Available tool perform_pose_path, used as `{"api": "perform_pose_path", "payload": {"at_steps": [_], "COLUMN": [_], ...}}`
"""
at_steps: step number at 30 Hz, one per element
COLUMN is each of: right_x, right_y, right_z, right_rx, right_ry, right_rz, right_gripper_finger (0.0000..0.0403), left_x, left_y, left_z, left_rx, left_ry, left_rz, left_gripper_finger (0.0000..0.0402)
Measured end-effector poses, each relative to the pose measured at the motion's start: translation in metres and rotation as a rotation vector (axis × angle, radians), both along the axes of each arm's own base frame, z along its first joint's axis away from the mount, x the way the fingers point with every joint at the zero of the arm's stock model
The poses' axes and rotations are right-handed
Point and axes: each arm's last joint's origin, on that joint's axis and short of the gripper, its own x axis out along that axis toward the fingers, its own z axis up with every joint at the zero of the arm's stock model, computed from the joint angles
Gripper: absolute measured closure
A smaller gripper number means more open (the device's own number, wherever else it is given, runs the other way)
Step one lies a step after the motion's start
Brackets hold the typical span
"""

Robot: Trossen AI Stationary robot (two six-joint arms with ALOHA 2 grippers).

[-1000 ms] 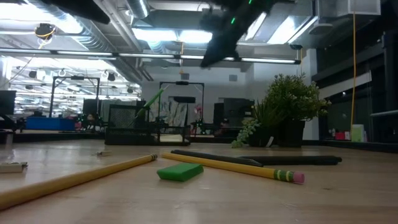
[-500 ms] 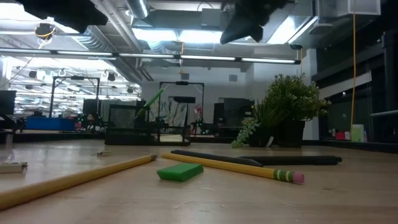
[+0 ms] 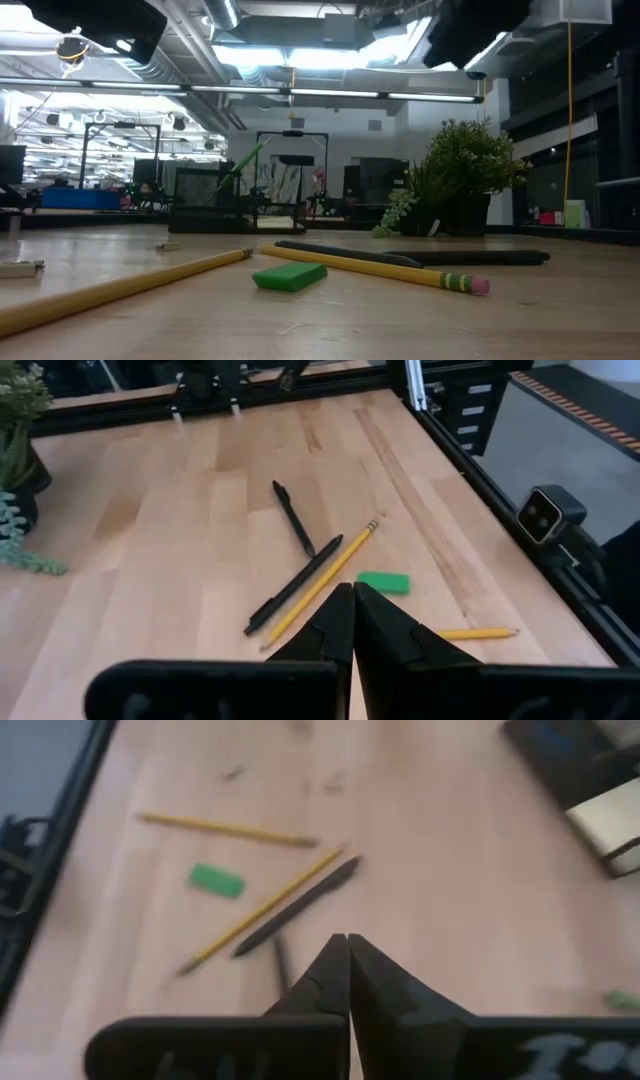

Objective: Pick and place office supplies into organizer
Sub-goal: Put the right black pen into the desk organizer

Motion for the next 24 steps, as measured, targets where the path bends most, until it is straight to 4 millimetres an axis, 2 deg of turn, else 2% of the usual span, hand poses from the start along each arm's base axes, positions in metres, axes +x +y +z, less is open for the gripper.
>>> {"api": "perform_pose_path", "payload": {"at_steps": [4,11,18,24], "right_x": [-0.009,-0.017,-0.004,0.010], "right_y": [0.010,0.011,0.017,0.023], "right_z": [-0.007,-0.028,-0.048,-0.076], "right_rx": [0.014,0.029,-0.033,-0.076], "right_ry": [0.086,0.310,0.337,0.389], "right_rz": [-0.008,-0.073,-0.003,0.042], "right_gripper_finger": [0.0401,0.0384,0.0352,0.0303], "left_x": [0.001,0.001,0.002,0.002], "left_y": [0.001,0.001,0.001,0.001], "left_z": [0.000,0.001,0.002,0.002], "left_rx": [-0.005,-0.014,-0.018,-0.035], "left_ry": [0.001,-0.010,-0.018,-0.022], "left_rz": [0.000,0.001,0.005,0.019], "left_gripper_finger": [0.0398,0.0399,0.0400,0.0397]}}
